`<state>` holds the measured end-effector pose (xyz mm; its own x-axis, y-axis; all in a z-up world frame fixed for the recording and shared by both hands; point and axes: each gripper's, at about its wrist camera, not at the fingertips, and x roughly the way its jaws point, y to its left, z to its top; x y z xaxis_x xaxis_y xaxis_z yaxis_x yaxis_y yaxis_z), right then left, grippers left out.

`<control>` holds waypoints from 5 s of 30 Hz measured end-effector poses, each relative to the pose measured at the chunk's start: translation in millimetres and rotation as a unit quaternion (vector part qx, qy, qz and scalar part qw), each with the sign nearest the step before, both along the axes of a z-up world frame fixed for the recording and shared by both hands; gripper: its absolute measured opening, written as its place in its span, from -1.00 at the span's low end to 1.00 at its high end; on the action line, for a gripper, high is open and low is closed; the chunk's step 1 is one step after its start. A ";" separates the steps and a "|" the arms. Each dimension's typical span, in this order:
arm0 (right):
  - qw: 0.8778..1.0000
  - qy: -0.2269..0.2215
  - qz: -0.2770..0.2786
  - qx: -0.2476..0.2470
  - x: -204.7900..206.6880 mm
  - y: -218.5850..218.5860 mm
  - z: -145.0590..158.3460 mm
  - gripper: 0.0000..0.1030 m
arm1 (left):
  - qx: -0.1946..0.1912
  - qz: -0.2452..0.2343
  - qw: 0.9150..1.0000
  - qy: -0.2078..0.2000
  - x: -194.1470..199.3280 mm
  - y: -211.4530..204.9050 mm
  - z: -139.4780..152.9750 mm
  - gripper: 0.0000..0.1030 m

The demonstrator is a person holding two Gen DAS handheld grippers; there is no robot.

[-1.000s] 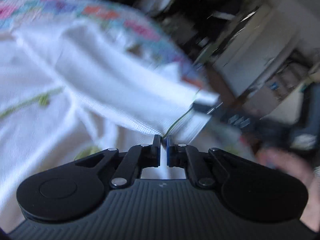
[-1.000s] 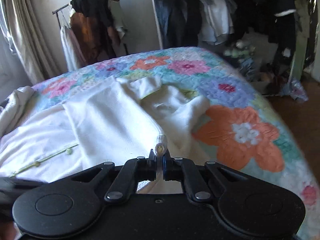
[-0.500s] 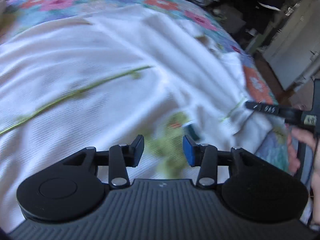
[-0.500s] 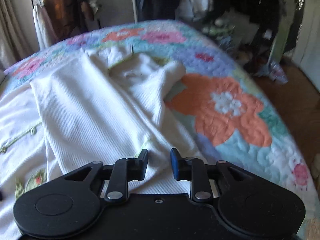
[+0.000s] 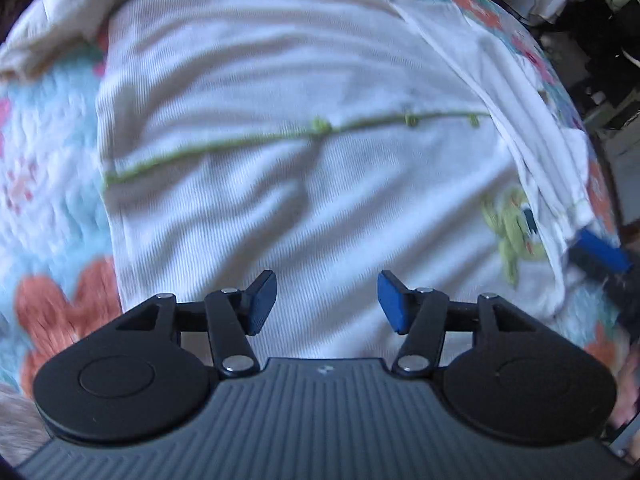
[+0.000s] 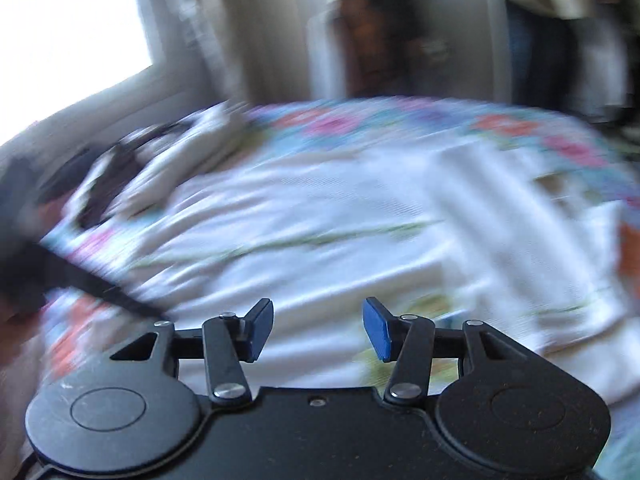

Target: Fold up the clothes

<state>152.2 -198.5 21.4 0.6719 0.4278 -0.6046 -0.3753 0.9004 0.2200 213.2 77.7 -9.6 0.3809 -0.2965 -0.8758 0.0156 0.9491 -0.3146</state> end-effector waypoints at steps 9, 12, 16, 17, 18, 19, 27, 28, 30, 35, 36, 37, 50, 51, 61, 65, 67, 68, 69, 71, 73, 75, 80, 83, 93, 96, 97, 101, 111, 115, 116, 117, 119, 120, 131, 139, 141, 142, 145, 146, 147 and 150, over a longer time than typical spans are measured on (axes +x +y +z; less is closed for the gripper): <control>0.985 0.010 0.173 -0.026 -60.3 100.5 -13.5 0.07 | -0.027 0.012 0.999 0.015 -12.5 66.3 7.2 0.19; 0.966 -0.013 0.242 -0.086 -77.2 131.8 -20.6 0.08 | -0.055 0.028 0.998 0.028 -11.4 86.8 -3.6 0.20; 0.941 0.000 0.296 -0.165 -82.5 162.6 -34.2 0.11 | -0.120 0.063 0.989 0.058 -5.3 102.4 -23.2 0.20; 0.937 -0.004 0.302 -0.177 -81.7 166.4 -37.3 0.11 | -0.120 0.067 0.989 0.059 -4.1 103.5 -25.5 0.21; 0.933 -0.005 0.307 -0.189 -80.7 169.4 -40.2 0.11 | -0.125 0.072 0.988 0.062 -3.2 105.7 -28.6 0.22; 0.929 -0.003 0.313 -0.197 -78.6 171.5 -42.9 0.11 | -0.135 0.078 0.985 0.066 -2.4 109.1 -31.5 0.22; 0.897 -0.049 0.363 -0.247 -90.1 183.1 -57.6 0.10 | -0.207 0.137 0.966 0.069 -2.8 138.4 -41.0 0.22; 0.902 -0.048 0.360 -0.232 -86.4 181.5 -57.5 0.03 | -0.209 0.139 0.966 0.066 -2.5 138.3 -40.8 0.22; 0.911 -0.048 0.346 -0.217 -78.0 178.6 -57.0 -0.61 | -0.209 0.142 0.966 0.062 -1.6 137.0 -41.0 0.23; 0.941 -0.057 0.285 -0.172 -54.3 162.2 -44.3 -0.86 | -0.196 0.146 0.969 0.039 -0.5 133.7 -31.4 0.23; 0.950 -0.057 0.263 -0.161 -48.8 156.5 -40.7 -0.86 | -0.175 0.138 0.975 0.021 -0.9 131.3 -23.5 0.24; 0.958 -0.056 0.240 -0.147 -41.8 150.0 -36.3 -0.86 | -0.154 0.130 0.980 0.004 -1.3 128.9 -15.5 0.25; 1.000 0.012 -0.002 0.004 41.7 65.9 -13.7 -0.86 | -0.056 0.084 0.995 -0.001 93.9 119.9 12.7 0.33; 1.000 0.019 -0.016 -0.002 44.4 64.0 -17.4 -0.86 | -0.057 0.088 0.994 -0.005 98.5 122.7 8.6 0.33; 0.996 0.084 -0.032 -0.012 56.6 61.4 -30.8 -0.85 | -0.125 0.109 0.986 -0.034 98.9 166.2 -25.9 0.34; 0.996 0.068 -0.038 -0.035 55.4 67.9 -28.0 -0.84 | -0.090 0.167 0.981 -0.042 103.3 189.6 -30.0 0.40; 0.996 0.056 -0.043 -0.048 55.8 71.1 -28.5 -0.84 | -0.089 0.192 0.977 -0.032 107.1 200.8 -39.4 0.40; 0.996 0.048 -0.050 -0.056 56.1 72.5 -28.5 -0.84 | -0.105 0.200 0.974 -0.027 109.2 206.1 -45.4 0.40; 0.996 0.040 -0.056 -0.064 56.4 74.0 -28.5 -0.84 | -0.109 0.201 0.973 -0.031 112.1 207.3 -46.9 0.40; 0.994 0.029 -0.074 -0.069 57.5 74.3 -27.5 -0.85 | -0.112 0.201 0.972 -0.042 118.2 208.3 -48.3 0.40; 0.994 0.035 -0.076 -0.070 61.3 74.1 -27.9 -0.85 | -0.126 0.187 0.972 -0.065 126.6 201.6 -47.1 0.34; 0.994 0.040 -0.071 -0.075 63.0 74.2 -29.4 -0.85 | -0.124 0.150 0.978 -0.069 136.9 181.2 -45.8 -0.55; 0.993 0.053 -0.059 -0.084 56.7 74.3 -28.2 -0.80 | -0.030 0.077 0.988 -0.129 137.1 136.6 -23.5 -0.91; 0.996 0.035 -0.031 -0.074 46.8 75.6 -22.4 -0.72 | -0.101 0.077 0.982 -0.139 133.3 145.0 -12.4 -0.91; 0.984 -0.001 0.081 -0.156 43.3 117.0 -31.3 0.10 | -0.159 0.109 0.975 -0.107 136.9 160.1 -45.3 -0.91; 0.976 -0.018 0.091 -0.196 55.2 126.5 -43.5 0.05 | -0.163 0.113 0.974 -0.104 137.3 157.7 -51.2 -0.91; 0.975 -0.027 0.086 -0.202 58.3 126.7 -45.2 0.04 | -0.162 0.115 0.974 -0.108 136.3 157.8 -50.3 -0.91; 0.979 -0.021 0.072 -0.189 70.8 121.8 -45.2 -0.87 | -0.152 0.121 0.973 -0.125 133.0 160.5 -44.7 -0.91; 0.999 0.004 -0.004 0.045 35.7 24.4 3.6 -0.89 | -0.106 0.149 0.973 -0.138 129.1 152.1 -37.2 -0.91; 0.999 -0.005 -0.022 0.031 23.1 0.0 -7.4 -0.89 | -0.087 0.128 0.974 -0.166 128.9 128.4 -16.8 -0.91; 1.000 -0.007 -0.016 0.018 24.5 -3.1 -4.9 -0.89 | -0.067 0.123 0.974 -0.179 128.9 121.7 -8.5 -0.91; 1.000 -0.015 -0.011 0.015 24.6 -7.7 1.3 -0.90 | -0.048 0.117 0.973 -0.191 128.9 114.9 -0.3 -0.91; 0.999 -0.030 -0.017 0.022 24.2 -21.3 12.7 -0.89 | -0.041 0.123 0.972 -0.198 133.8 103.0 15.6 -0.91; 0.998 -0.037 -0.026 0.034 23.8 -30.5 16.8 -0.90 | -0.042 0.120 0.972 -0.199 138.2 94.5 23.9 -0.91; 0.982 -0.047 -0.170 0.069 7.4 -143.0 25.1 -0.91 | 0.038 0.009 0.956 -0.292 190.2 -104.8 120.6 -0.92; 0.951 -0.042 -0.287 0.112 7.3 -221.3 9.7 -0.91 | 0.059 -0.059 0.964 -0.251 247.5 -246.4 108.9 -0.92; 0.947 -0.043 -0.303 0.097 9.1 -229.3 8.4 -0.91 | 0.061 -0.058 0.969 -0.233 262.6 -270.9 102.2 -0.92; 0.945 -0.043 -0.309 0.099 9.8 -235.7 6.7 -0.91 | 0.061 -0.064 0.968 -0.235 266.8 -281.7 102.0 -0.92; 0.936 -0.033 -0.333 0.113 13.5 -258.3 -2.2 -0.91 | 0.084 -0.096 0.959 -0.254 274.7 -313.8 99.7 -0.93; 0.932 -0.029 -0.343 0.111 10.7 -265.4 -4.0 -0.91 | 0.089 -0.103 0.958 -0.252 277.6 -322.6 97.6 -0.93; 0.928 -0.027 -0.355 0.112 9.4 -270.8 -6.1 -0.91 | 0.091 -0.105 0.959 -0.249 281.3 -332.1 94.3 -0.93; 0.923 -0.023 -0.360 0.136 9.6 -285.4 -15.8 -0.91 | 0.104 -0.110 0.960 -0.234 290.8 -354.6 80.3 -0.93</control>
